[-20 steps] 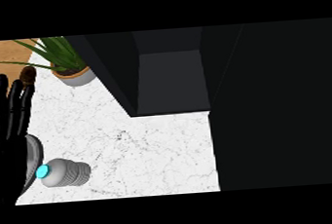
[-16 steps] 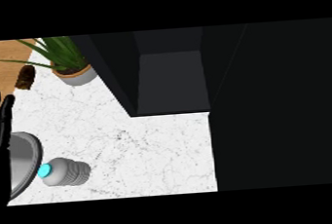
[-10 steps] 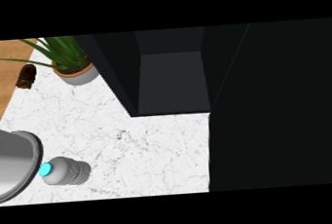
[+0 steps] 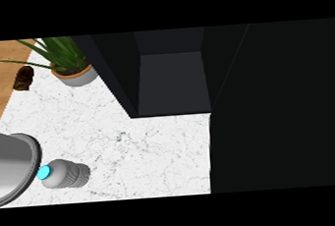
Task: Pick up the bottled water, place it into the cabinet and close the cabinet
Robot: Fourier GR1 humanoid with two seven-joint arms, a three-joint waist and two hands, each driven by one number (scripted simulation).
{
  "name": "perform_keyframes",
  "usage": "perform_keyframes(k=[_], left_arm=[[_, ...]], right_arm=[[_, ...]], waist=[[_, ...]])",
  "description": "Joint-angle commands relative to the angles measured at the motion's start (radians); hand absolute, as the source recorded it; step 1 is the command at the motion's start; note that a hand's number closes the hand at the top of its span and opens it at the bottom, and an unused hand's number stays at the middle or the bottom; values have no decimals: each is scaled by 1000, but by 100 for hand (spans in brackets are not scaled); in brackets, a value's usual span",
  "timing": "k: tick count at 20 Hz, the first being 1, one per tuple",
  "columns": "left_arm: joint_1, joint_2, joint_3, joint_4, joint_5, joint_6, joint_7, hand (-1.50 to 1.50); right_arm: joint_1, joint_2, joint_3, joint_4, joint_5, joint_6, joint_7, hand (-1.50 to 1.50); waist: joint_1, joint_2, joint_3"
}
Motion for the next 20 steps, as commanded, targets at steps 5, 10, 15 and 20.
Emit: perform_keyframes(k=[5, 10, 15, 20], left_arm=[[180, -7, -129, -60, -67, 52, -48, -150], [159, -7, -66, 66, -39, 58, -136, -150], [146, -7, -18, 151, -33, 99, -199, -150], [80, -7, 58, 366, 26, 73, -306, -150]], right_arm=[[185, 2, 57, -154, 5, 32, -1, -150], [216, 9, 65, -190, -4, 23, 8, -150], [324, -31, 7, -187, -55, 89, -95, -150], [379, -18, 47, -161, -5, 122, -177, -150]], waist=[[-2, -1, 0], [-3, -1, -1], [-11, -1, 0], [-14, 0, -1]])
